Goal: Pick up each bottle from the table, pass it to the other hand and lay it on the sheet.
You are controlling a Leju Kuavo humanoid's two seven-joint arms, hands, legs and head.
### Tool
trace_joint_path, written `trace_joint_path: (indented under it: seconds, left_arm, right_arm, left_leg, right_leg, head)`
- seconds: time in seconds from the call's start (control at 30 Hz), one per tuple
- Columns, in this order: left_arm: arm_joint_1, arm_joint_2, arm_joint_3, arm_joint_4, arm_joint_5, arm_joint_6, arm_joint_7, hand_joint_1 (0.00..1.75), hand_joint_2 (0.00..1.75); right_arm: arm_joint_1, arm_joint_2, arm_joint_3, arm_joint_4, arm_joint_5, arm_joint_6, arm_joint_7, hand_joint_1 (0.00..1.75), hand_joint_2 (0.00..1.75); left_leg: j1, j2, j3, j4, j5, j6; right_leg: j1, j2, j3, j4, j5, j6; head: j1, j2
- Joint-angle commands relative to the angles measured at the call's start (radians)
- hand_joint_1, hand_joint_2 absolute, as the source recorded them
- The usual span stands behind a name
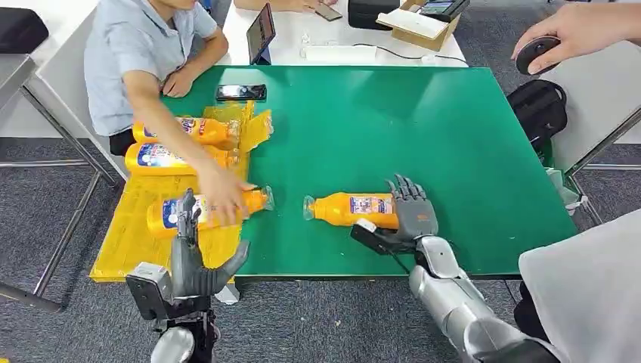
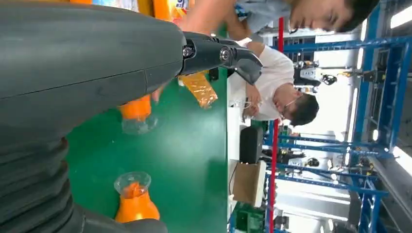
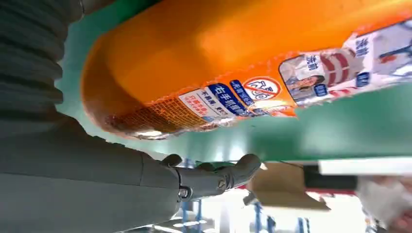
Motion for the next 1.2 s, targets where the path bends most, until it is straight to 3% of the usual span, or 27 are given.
trace_joint_path:
  seconds: [0.03, 0.07, 0.1, 0.13, 0.17, 0.33, 0.53, 0.67, 0.83, 0.97, 1.03, 1.2]
  left_arm:
    - [-0.042, 0.033, -0.028, 0.072, -0.023, -0.014, 0.038, 0.0, 1.75]
    - [-0.045, 0.034, -0.03, 0.075, -0.027, -0.019, 0.041, 0.0, 1.75]
    - [-0.046, 0.036, -0.031, 0.075, -0.029, -0.025, 0.045, 0.0, 1.75]
    - [-0.046, 0.036, -0.031, 0.075, -0.029, -0.025, 0.045, 0.0, 1.75]
    - [-0.046, 0.037, -0.031, 0.075, -0.029, -0.031, 0.048, 0.0, 1.75]
    - [-0.045, 0.038, -0.026, 0.071, -0.031, -0.039, 0.05, 0.0, 1.75]
    - [-0.044, 0.039, -0.031, 0.067, -0.033, -0.045, 0.047, 0.0, 1.75]
    - [-0.041, 0.04, -0.032, 0.062, -0.033, -0.045, 0.046, 0.0, 1.75]
    - [-0.024, 0.034, -0.031, 0.055, -0.026, -0.054, 0.047, 0.0, 1.75]
    - [0.012, 0.036, -0.032, 0.05, -0.011, -0.08, 0.062, 0.0, 1.75]
    - [0.035, 0.052, -0.058, 0.064, 0.003, -0.124, 0.096, 0.0, 1.75]
    - [0.051, 0.07, -0.119, 0.105, 0.009, -0.168, 0.096, 0.0, 1.75]
  right_arm:
    - [-0.144, 0.019, 0.081, 0.169, 0.042, 0.246, 0.16, 0.0, 1.75]
    - [-0.148, 0.023, 0.079, 0.173, 0.037, 0.275, 0.168, 0.05, 1.75]
    - [-0.151, 0.022, 0.082, 0.176, 0.038, 0.306, 0.173, 1.34, 1.75]
    - [-0.151, 0.022, 0.082, 0.176, 0.038, 0.306, 0.173, 1.34, 1.75]
    - [-0.155, 0.022, 0.08, 0.181, 0.031, 0.349, 0.177, 1.73, 1.75]
    - [-0.129, 0.019, 0.035, 0.161, -0.033, 0.365, 0.11, 1.75, 1.75]
    - [-0.071, 0.028, -0.08, 0.128, -0.205, 0.371, -0.082, 1.75, 1.75]
    - [-0.056, 0.046, -0.109, 0.109, -0.264, 0.361, -0.156, 1.75, 1.75]
    - [-0.001, 0.108, -0.157, -0.023, -0.436, 0.323, -0.322, 1.75, 1.75]
    - [0.101, 0.158, -0.11, -0.216, -0.535, 0.313, -0.344, 1.75, 1.75]
    - [0.182, 0.194, -0.071, -0.359, -0.638, 0.368, -0.379, 1.73, 1.75]
    - [0.273, 0.203, 0.06, -0.539, -0.758, 0.374, -0.368, 1.75, 1.75]
  left_leg:
    - [0.0, 0.002, 0.003, 0.0, -0.001, -0.001]
    - [0.0, 0.002, 0.004, -0.001, -0.001, -0.001]
    - [0.0, 0.002, 0.005, -0.001, -0.001, -0.001]
    - [0.001, 0.001, 0.007, -0.001, -0.001, -0.002]
    - [0.0, 0.001, 0.005, -0.001, 0.0, -0.001]
    - [0.001, 0.0, 0.007, -0.002, -0.001, -0.001]
    - [0.001, -0.002, 0.007, -0.002, -0.001, -0.001]
    - [0.001, 0.001, 0.008, -0.002, -0.001, -0.001]
    - [0.001, 0.003, 0.008, -0.001, -0.001, -0.001]
    - [0.002, 0.004, 0.009, -0.002, -0.002, -0.002]
    - [0.002, 0.003, 0.007, -0.001, -0.001, -0.001]
    - [0.001, 0.002, 0.004, -0.001, -0.002, -0.001]
  right_leg:
    - [0.0, 0.001, 0.003, 0.0, -0.001, -0.002]
    - [0.0, 0.0, 0.003, 0.0, -0.001, -0.002]
    - [0.001, 0.0, 0.004, 0.0, -0.001, -0.002]
    - [0.001, -0.002, 0.007, -0.001, -0.002, -0.003]
    - [0.001, -0.001, 0.004, -0.001, -0.001, -0.002]
    - [0.001, -0.002, 0.007, -0.002, -0.001, -0.002]
    - [0.001, -0.003, 0.008, -0.002, -0.002, -0.002]
    - [0.001, -0.001, 0.007, -0.002, -0.001, -0.002]
    - [0.002, 0.0, 0.007, -0.002, 0.0, -0.002]
    - [0.002, 0.001, 0.007, -0.001, -0.001, -0.003]
    - [0.002, 0.001, 0.006, -0.001, -0.001, -0.002]
    - [0.001, 0.001, 0.004, 0.0, -0.002, -0.002]
  head:
    - [0.0, 0.0]
    - [0.0, 0.0]
    - [0.0, 0.0]
    - [0.0, 0.0]
    - [0.0, 0.0]
    - [0.0, 0.0]
    - [0.0, 0.0]
    - [0.0, 0.0]
    - [0.0, 0.0]
    - [0.0, 0.0]
    - [0.0, 0.0]
    - [0.0, 0.0]
